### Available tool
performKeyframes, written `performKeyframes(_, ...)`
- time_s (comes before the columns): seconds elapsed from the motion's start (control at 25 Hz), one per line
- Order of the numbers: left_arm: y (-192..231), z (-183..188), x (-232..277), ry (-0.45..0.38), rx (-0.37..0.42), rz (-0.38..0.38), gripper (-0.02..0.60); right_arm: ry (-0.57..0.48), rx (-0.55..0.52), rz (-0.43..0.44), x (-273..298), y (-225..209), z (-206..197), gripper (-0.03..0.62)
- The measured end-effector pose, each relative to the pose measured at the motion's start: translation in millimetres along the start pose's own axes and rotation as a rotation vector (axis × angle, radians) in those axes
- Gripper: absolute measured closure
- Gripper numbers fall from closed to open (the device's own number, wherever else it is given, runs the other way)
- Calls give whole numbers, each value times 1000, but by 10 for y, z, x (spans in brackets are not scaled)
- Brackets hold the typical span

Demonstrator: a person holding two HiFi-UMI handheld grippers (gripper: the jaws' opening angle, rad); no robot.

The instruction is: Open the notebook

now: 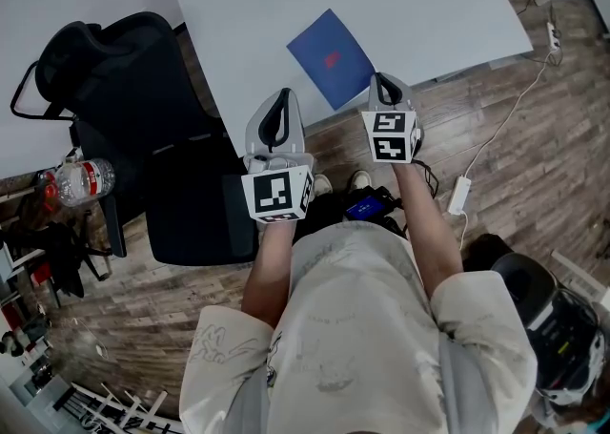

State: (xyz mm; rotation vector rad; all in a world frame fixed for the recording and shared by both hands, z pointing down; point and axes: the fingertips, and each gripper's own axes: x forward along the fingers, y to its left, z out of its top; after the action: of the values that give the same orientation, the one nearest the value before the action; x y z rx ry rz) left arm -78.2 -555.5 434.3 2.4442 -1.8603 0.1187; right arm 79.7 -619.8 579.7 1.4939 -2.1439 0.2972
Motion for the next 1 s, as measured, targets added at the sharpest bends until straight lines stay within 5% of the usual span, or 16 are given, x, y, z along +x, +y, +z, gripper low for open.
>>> performKeyframes(1.0,422,30,-538,1,1,68,566,-237,-174,154,-593,1116,681,588)
